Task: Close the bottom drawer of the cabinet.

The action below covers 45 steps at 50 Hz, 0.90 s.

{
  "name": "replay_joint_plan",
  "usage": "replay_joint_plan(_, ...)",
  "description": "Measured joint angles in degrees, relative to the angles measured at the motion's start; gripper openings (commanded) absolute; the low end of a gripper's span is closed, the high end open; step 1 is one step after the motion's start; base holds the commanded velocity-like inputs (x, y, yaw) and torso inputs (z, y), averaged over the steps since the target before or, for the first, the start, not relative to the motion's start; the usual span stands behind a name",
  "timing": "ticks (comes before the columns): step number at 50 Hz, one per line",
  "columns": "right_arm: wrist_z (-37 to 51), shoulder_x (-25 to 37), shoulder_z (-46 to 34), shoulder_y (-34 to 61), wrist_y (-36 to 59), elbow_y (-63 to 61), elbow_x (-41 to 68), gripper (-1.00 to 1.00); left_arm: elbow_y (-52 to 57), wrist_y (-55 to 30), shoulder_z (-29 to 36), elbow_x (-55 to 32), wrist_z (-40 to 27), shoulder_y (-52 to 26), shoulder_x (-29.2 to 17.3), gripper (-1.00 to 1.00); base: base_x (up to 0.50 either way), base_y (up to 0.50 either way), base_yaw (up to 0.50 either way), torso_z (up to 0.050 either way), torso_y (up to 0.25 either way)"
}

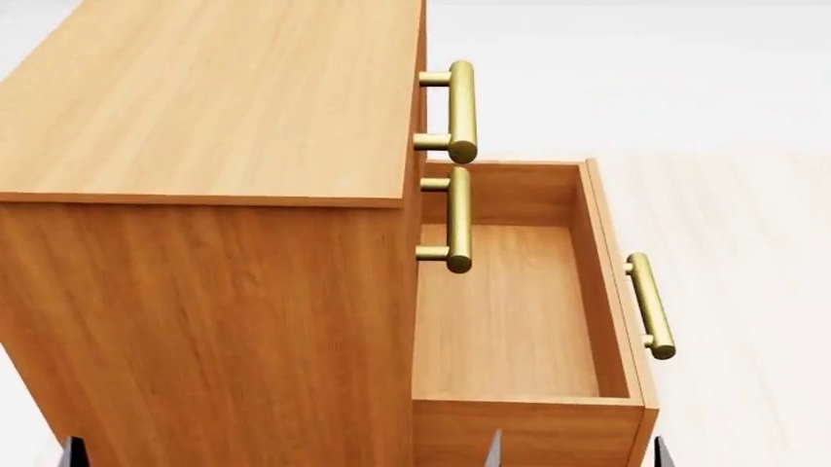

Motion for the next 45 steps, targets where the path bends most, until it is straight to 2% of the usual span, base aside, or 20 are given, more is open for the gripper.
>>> replay_joint_plan(19, 1.0, 2.9, 3.9, -0.6, 7.2, -3.6, 3.0, 1.0, -2.4, 1.4, 1.5, 1.6, -0.4, 0.3, 1.0, 1.0, 0.0, 0.0, 0.0, 0.0, 0.0)
replay_joint_plan(45, 3.3, 6.9, 12.5, -4.7, 9.6, -4.7, 8.1, 1.0, 0.5, -3.8, 0.9, -1.7, -0.6, -2.1, -1.1, 1.0, 0.0, 0.0, 0.0, 0.0, 0.0)
